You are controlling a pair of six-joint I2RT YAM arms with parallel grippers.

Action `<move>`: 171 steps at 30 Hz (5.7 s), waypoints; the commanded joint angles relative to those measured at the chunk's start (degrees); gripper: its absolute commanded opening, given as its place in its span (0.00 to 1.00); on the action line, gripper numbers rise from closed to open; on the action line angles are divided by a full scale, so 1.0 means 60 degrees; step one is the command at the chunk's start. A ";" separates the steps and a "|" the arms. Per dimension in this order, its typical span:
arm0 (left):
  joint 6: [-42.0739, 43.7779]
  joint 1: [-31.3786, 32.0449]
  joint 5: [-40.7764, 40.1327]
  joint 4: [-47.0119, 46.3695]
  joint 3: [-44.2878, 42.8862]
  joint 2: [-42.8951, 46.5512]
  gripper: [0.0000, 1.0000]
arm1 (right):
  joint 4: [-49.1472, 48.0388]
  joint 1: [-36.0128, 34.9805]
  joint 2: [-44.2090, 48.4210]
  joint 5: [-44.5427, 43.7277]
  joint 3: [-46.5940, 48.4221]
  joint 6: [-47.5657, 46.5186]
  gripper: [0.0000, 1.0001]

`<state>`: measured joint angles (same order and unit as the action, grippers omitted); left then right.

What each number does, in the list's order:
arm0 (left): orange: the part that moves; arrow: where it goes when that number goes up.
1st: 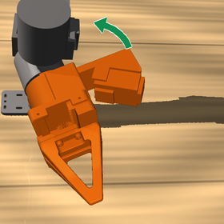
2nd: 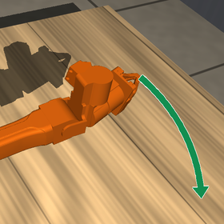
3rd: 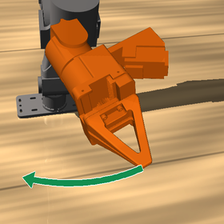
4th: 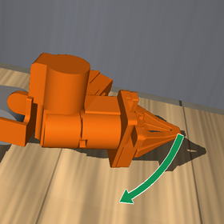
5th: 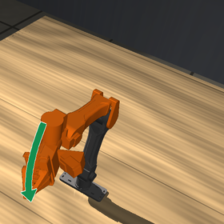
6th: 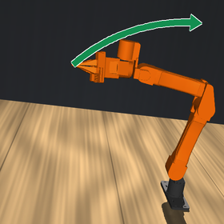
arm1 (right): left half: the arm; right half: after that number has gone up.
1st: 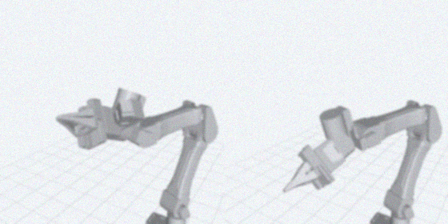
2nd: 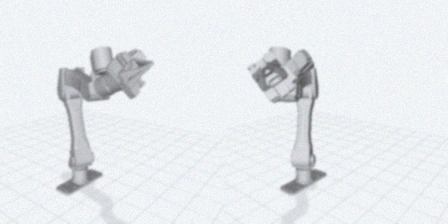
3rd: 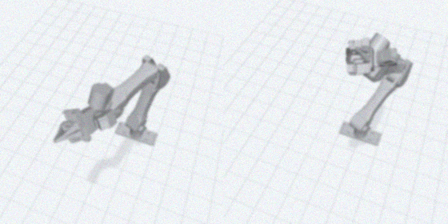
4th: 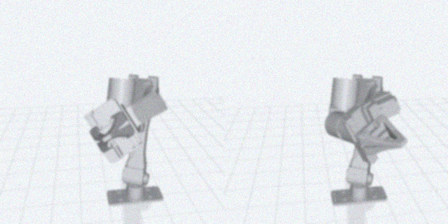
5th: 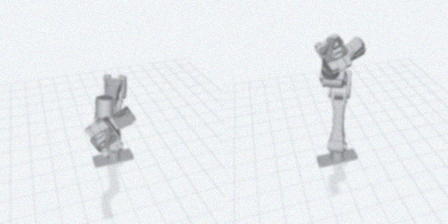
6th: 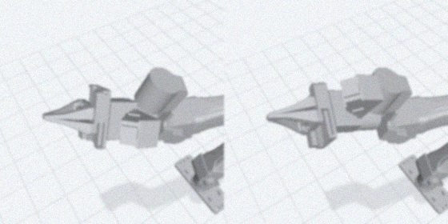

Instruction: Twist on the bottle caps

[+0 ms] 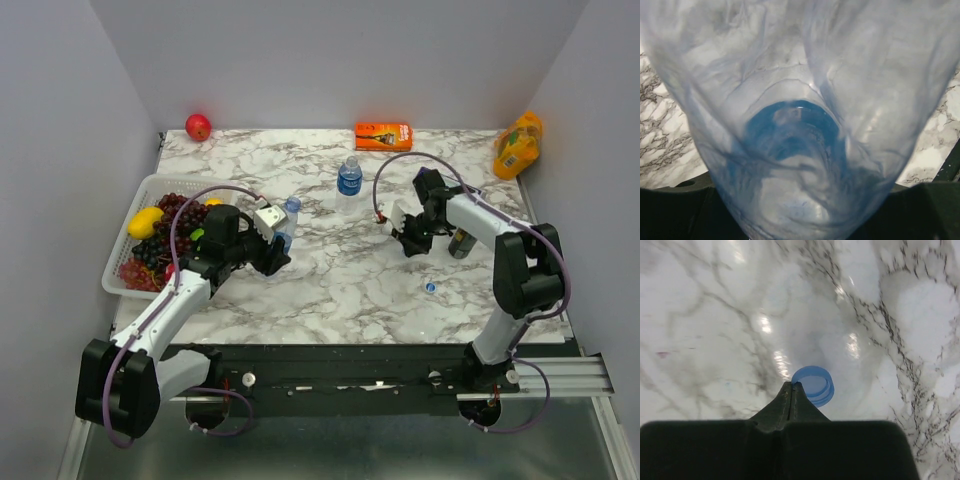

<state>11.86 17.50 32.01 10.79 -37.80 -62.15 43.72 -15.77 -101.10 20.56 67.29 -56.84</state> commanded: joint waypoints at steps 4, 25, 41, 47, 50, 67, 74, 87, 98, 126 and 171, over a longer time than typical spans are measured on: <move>-0.1696 0.0643 -0.0119 -0.1678 0.0324 -0.0115 0.00 | 0.4161 0.0021 0.0723 0.6363 0.1778 -0.0165 0.02; -0.4099 0.1288 -0.0354 -0.3262 0.1451 -0.0423 0.00 | 0.7302 -0.1062 -0.3144 1.1412 0.0344 -0.2948 0.07; -0.4144 0.1303 -0.0764 -0.3394 0.1686 -0.0349 0.00 | 0.7302 -0.1561 -0.5064 1.1661 0.0797 -0.1909 0.08; -0.4130 0.1303 -0.0677 -0.3029 0.1379 -0.0539 0.00 | 0.7302 -0.1532 -0.4948 1.1838 0.0842 -0.2025 0.08; -0.4130 0.1303 -0.0648 -0.2838 0.1247 -0.0642 0.00 | 0.7230 -0.1473 -0.4626 1.1896 0.0563 -0.2158 0.08; -0.3702 0.2548 -0.3076 -0.2409 0.0357 -0.2149 0.15 | 0.7302 -0.1006 -0.2633 1.2204 0.0400 -0.3066 0.07; -0.5592 0.2182 -0.2920 0.2856 -0.1931 -0.2972 0.11 | 0.7317 -0.0492 -0.2852 1.2277 0.1016 -0.2627 0.06; -0.6283 0.1698 -0.2170 0.4193 -0.1770 -0.4172 0.49 | 0.7303 -0.0492 -0.3043 1.2189 0.1340 -0.2333 0.06; -0.5260 0.1552 -0.3005 0.5057 -0.2443 -0.3035 0.99 | 0.7317 -0.0506 -0.2692 1.2204 0.1090 -0.2597 0.06; 0.7032 0.4832 0.2356 0.1410 -0.3632 -0.3045 0.72 | 0.7302 -0.0594 -0.1373 1.1340 0.1120 -0.2246 0.06; 0.7575 0.4291 0.1389 -0.1327 -0.1421 -0.2606 0.57 | 0.7288 -0.0653 -0.1402 1.0900 0.1588 -0.1645 0.06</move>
<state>58.13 44.40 42.09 6.04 -50.37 -81.43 76.53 -19.16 -110.28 82.74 75.18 -67.35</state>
